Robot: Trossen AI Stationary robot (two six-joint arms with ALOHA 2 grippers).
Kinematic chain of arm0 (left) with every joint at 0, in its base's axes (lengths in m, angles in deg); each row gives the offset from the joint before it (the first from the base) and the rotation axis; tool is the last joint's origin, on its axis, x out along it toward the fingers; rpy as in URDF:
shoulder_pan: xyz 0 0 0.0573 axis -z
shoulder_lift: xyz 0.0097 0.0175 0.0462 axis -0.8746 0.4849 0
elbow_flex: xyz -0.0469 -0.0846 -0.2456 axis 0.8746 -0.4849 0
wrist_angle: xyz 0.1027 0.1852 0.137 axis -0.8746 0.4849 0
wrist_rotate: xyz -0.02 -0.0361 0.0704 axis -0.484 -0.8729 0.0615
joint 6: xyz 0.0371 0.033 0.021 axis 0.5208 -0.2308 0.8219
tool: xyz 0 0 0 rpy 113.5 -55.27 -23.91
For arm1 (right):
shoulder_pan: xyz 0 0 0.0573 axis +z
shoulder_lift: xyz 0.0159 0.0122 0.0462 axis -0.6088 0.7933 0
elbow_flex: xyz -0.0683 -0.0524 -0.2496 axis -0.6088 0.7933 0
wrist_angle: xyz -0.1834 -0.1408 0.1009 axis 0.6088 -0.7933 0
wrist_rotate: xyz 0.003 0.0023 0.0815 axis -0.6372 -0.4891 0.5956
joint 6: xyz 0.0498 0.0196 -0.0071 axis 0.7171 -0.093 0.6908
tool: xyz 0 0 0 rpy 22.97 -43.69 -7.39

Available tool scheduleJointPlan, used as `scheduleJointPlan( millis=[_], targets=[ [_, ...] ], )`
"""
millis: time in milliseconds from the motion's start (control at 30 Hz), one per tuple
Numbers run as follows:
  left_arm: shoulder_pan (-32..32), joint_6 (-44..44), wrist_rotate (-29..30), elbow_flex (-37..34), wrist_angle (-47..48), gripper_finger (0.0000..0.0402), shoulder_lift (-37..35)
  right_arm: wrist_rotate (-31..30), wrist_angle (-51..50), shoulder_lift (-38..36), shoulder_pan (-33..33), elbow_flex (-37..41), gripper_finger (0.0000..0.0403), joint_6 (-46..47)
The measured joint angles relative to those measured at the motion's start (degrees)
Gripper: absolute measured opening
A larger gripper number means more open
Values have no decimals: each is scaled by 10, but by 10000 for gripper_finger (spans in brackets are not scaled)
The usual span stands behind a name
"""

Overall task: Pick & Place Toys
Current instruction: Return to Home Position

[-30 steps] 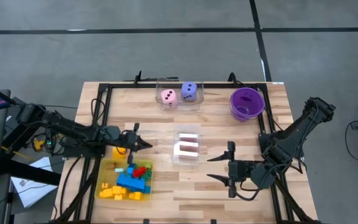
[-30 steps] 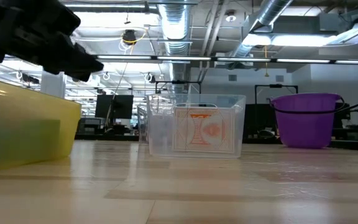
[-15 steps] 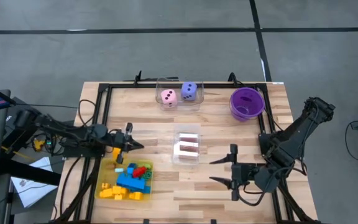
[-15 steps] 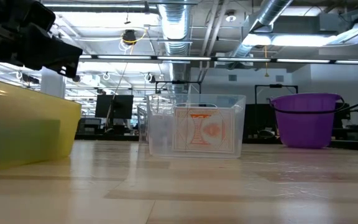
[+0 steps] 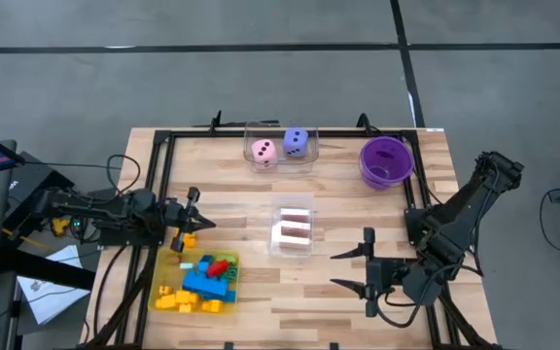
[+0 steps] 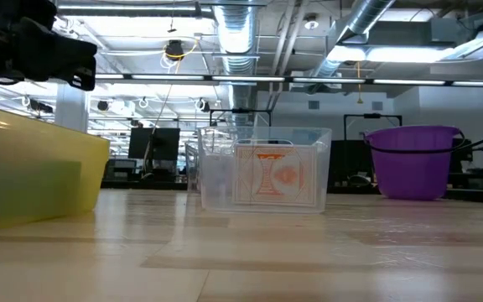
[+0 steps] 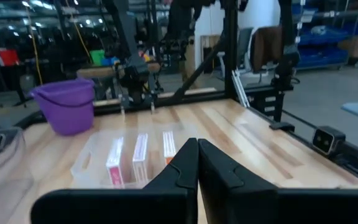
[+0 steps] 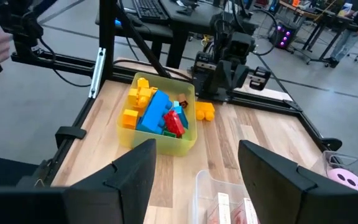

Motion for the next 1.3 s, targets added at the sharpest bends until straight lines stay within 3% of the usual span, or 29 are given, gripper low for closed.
scheduleJointPlan(
  millis=[267, 833, 1067, 1167, 1300],
  targets=[
    [-18, 3, 0, 0, 107, 0, -123, -21, 0, 0, 15, 0, 221, 2],
    [-22, 28, 34, 3, 123, 0, -126, -32, 0, 0, 17, 0, 221, 15],
    [-22, 28, 35, 3, 123, 1, -122, -48, 71, 0, -56, 43, 221, 5],
    [-22, 27, 35, 3, 122, 1, -116, -16, 118, 0, -106, 71, 221, -13],
    [-22, 27, 35, 3, 122, 5, -107, 107, 210, 0, -180, 114, 221, -45]
  ],
)
